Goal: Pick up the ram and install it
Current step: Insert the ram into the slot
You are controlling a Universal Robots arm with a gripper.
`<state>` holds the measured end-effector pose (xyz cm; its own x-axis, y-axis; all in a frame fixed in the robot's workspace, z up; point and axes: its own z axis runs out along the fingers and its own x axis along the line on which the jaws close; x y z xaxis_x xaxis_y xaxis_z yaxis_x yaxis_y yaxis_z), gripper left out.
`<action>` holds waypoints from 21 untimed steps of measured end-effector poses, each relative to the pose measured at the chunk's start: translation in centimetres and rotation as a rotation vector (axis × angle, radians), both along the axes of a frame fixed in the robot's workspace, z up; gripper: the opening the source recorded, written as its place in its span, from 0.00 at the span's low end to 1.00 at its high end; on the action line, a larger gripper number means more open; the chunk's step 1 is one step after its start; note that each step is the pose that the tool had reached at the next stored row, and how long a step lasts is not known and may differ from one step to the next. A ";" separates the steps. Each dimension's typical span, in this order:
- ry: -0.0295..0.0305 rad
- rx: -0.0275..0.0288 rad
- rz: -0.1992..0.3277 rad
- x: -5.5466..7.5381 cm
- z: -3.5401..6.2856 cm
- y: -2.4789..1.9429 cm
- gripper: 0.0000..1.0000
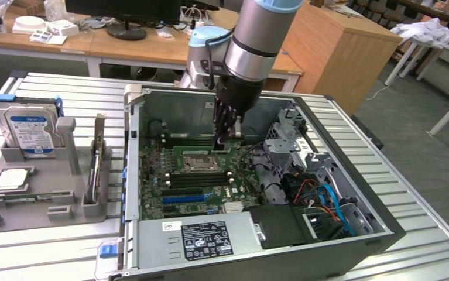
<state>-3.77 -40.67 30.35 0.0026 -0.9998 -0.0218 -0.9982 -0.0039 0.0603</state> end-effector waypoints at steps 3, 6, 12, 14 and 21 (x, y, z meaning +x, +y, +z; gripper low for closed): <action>0.0001 -0.0002 0.000 0.0 -0.30 0.00 0.11; 0.0001 -0.0001 0.000 0.0 -0.59 0.00 0.11; 0.0001 0.0000 0.000 0.0 -1.15 0.00 0.11; 0.0001 -0.0001 0.000 0.0 -1.33 0.00 0.11; 0.0001 -0.0001 0.000 0.0 -1.94 0.00 0.11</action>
